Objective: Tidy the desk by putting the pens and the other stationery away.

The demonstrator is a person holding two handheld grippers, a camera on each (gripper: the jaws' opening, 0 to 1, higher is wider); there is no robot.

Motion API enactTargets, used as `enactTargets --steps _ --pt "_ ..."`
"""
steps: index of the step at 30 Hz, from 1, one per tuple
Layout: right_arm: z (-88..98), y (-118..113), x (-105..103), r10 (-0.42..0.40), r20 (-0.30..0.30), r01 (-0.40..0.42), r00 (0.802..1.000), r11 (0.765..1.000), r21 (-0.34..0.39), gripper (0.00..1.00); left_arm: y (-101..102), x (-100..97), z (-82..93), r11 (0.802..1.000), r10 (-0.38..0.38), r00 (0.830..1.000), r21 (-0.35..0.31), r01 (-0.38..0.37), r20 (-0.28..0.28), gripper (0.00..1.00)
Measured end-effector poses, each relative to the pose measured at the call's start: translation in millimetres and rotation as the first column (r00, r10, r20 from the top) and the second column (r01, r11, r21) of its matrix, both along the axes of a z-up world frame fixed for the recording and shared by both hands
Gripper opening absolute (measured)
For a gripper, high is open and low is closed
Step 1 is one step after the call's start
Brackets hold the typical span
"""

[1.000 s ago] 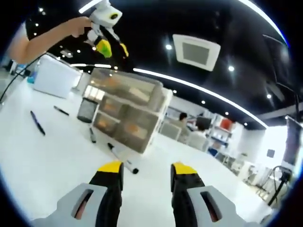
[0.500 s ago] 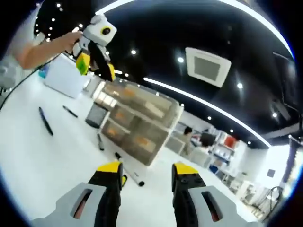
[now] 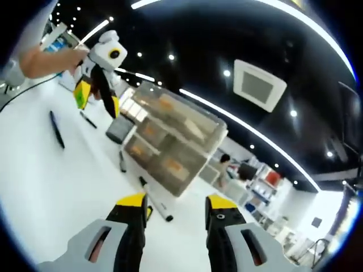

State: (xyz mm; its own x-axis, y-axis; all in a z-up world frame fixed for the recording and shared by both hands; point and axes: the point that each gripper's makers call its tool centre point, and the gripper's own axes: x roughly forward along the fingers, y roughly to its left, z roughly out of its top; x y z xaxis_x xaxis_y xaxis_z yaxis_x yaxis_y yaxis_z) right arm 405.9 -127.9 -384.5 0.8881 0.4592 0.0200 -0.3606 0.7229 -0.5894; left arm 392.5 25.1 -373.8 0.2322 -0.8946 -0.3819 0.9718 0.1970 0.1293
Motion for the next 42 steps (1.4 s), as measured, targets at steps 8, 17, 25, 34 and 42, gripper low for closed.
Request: enactTargets --steps 8,17,25,34,42 --pt "-7.2 2 4 -0.013 -0.004 0.013 1.0 0.998 -0.066 0.38 22 22.9 -8.5 0.982 0.105 0.992 -0.162 -0.092 0.07 0.33" --pt "-11.0 7 4 -0.01 0.012 0.011 1.0 0.992 -0.129 0.37 29 9.0 -47.3 0.989 0.145 0.969 -0.052 -0.138 0.201 0.33" --pt "-2.8 16 -2 -0.048 0.144 0.089 0.988 0.95 -0.298 0.37 32 12.3 -39.2 0.97 0.206 0.975 -0.147 -0.193 0.085 0.41" --pt "9.7 38 -15 0.008 0.387 0.219 0.922 0.814 -0.537 0.29 36 19.6 -43.7 0.962 0.237 0.97 -0.151 -0.227 0.054 0.38" --pt "9.0 53 -19 0.061 0.418 0.235 0.906 0.75 -0.619 0.24 34 18.1 -40.4 0.962 0.246 0.962 -0.15 -0.228 0.115 0.34"
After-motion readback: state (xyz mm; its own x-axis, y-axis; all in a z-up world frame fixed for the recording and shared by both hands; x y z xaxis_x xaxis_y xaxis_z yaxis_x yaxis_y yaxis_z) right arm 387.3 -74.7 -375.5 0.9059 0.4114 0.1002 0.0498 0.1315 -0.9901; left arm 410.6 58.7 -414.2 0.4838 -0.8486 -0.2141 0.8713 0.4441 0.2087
